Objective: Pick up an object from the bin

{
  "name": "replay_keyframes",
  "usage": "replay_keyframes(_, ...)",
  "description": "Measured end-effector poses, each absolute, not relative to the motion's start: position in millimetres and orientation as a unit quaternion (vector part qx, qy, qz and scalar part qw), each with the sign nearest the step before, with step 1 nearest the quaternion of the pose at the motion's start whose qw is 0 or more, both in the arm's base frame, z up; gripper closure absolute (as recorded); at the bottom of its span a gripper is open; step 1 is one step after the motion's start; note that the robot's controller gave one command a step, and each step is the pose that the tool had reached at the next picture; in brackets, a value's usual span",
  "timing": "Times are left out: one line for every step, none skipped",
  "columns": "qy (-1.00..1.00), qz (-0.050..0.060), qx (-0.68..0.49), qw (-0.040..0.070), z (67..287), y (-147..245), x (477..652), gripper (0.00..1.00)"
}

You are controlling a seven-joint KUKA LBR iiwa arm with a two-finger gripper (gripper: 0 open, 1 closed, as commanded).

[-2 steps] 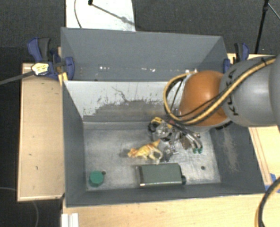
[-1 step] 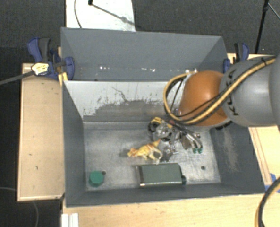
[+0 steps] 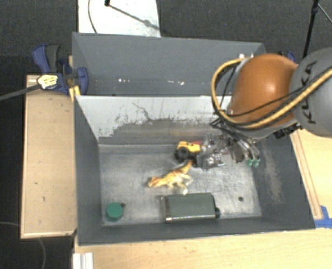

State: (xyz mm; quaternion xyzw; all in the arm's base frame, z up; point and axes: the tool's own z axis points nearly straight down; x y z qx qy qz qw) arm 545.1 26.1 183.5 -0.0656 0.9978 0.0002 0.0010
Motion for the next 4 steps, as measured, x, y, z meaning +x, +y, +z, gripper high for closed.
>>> replay_keyframes(0.998, 0.000, -0.065, 0.001, 183.4, 26.1, 545.1, 0.00)
replay_keyframes(0.998, 0.000, -0.064, 0.001, 183.4, 26.1, 545.1, 0.00)
replay_keyframes(0.996, 0.000, -0.087, 0.004, 75.1, 20.2, 528.6, 1.00)
replay_keyframes(0.996, 0.000, -0.087, 0.004, 75.1, 20.2, 528.6, 1.00)
